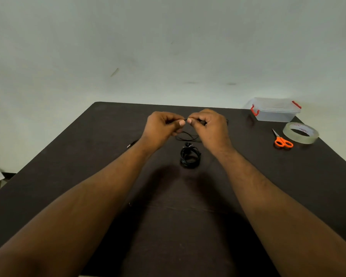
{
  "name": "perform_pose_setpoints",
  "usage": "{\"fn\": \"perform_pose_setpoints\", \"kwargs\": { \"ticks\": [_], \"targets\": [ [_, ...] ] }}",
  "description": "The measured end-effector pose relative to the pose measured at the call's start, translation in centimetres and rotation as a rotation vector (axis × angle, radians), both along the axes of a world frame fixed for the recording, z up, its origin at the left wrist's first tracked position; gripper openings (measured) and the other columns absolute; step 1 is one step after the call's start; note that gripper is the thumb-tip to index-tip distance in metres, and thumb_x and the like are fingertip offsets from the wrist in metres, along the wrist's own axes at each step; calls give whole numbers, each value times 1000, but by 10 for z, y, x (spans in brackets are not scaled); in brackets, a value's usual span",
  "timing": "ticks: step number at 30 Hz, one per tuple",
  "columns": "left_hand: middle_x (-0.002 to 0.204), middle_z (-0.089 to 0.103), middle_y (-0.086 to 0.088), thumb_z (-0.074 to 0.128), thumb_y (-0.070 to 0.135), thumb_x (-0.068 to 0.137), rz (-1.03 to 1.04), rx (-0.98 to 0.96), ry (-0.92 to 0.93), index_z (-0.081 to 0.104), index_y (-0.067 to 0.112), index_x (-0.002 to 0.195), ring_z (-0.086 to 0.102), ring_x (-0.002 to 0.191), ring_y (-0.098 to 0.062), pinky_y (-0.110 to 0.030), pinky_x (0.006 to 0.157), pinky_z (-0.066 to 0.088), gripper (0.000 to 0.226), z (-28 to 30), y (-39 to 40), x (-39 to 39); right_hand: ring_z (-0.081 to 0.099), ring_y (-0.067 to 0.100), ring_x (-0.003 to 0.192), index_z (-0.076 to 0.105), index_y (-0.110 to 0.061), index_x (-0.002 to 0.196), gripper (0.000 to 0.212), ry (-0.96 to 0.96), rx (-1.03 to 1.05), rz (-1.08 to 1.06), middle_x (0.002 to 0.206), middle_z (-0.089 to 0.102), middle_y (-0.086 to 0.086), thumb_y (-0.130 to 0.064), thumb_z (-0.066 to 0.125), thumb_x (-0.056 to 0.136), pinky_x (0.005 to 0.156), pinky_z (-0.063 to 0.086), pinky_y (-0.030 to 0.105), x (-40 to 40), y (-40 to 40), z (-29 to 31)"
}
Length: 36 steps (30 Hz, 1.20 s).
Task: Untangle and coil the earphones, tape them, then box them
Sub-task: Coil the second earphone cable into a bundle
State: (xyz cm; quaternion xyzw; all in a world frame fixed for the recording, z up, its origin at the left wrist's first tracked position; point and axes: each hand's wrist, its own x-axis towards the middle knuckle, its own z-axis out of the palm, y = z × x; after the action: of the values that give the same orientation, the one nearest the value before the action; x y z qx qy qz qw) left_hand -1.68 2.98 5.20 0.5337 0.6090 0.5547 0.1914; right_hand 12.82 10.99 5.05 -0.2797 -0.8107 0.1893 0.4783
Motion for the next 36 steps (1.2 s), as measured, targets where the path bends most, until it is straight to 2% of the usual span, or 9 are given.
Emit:
{"fn": "perform_pose_setpoints", "kwargs": {
  "ticks": [7, 11, 16, 19, 22, 27, 30, 33, 36],
  "targets": [
    [70, 62, 10, 66, 14, 92, 95, 27, 460, 73, 8, 91, 54, 61, 7, -9, 61, 40, 9, 18, -28, -8, 59, -1, 71, 78, -18, 88, 6, -151, -107, 65, 76, 66, -13, -18, 73, 84, 66, 44, 15, 30, -11, 20],
    [70, 62, 6, 64, 14, 93, 221, -51, 506, 73, 8, 87, 55, 65, 0, -8, 62, 38, 12, 33, -58, -55, 64, 2, 79, 77, -16, 91, 8, -178, -260, 36, 86, 72, -5, -16, 74, 83, 73, 47, 8, 78, -1, 42],
    [73, 69, -7, 64, 18, 93, 300, -131, 492, 68, 19, 78, 66, 72, -21, -20, 65, 44, 15, 37, -82, -94, 60, 0, 73, 77, -12, 90, 9, -232, -239, 8, 81, 70, -11, -17, 75, 83, 67, 45, 10, 110, 0, 63],
    [74, 68, -8, 64, 17, 93, 330, -130, 456, 69, 13, 80, 65, 71, -20, -11, 62, 42, 14, 35, -86, -96, 58, -3, 71, 77, -14, 89, 7, -228, -187, 17, 77, 66, -16, -16, 74, 83, 64, 41, 4, 101, -5, 68],
    [76, 67, -5, 65, 15, 92, 360, -162, 412, 71, 10, 88, 62, 63, -11, -15, 60, 43, 8, 35, -89, -96, 58, -4, 72, 77, -16, 87, 5, -216, -162, 17, 77, 64, -19, -17, 74, 83, 68, 42, 13, 89, -10, 68],
    [113, 65, -4, 65, 15, 91, 291, -242, 223, 58, 22, 132, 66, 48, -14, -30, 53, 57, 42, 49, -86, -55, 55, -14, 68, 77, -15, 88, 6, -249, -121, 56, 72, 60, -18, -15, 72, 85, 62, 34, 1, 69, -22, 61],
    [133, 56, 1, 64, 13, 92, 96, -141, 69, 56, 17, 135, 72, 62, -22, -34, 65, 61, 44, 62, -76, 4, 55, -8, 69, 77, -17, 89, 7, -263, -109, 79, 72, 59, -17, -18, 72, 85, 65, 36, 8, 56, -32, 59],
    [123, 65, -6, 68, 13, 90, -65, -157, -110, 59, 6, 130, 73, 77, -22, -34, 73, 60, 41, 59, -61, 43, 53, -9, 67, 77, -18, 88, 6, -254, -54, 91, 67, 56, -19, -20, 72, 84, 63, 34, 12, 48, -39, 61],
    [86, 75, -2, 77, 17, 83, -44, -109, -95, 75, 11, 106, 66, 70, -9, -29, 75, 58, 24, 53, -52, 51, 54, -7, 68, 78, -20, 89, 8, -254, -24, 104, 68, 57, -20, -21, 71, 85, 62, 35, 11, 48, -44, 64]
  ]
}}
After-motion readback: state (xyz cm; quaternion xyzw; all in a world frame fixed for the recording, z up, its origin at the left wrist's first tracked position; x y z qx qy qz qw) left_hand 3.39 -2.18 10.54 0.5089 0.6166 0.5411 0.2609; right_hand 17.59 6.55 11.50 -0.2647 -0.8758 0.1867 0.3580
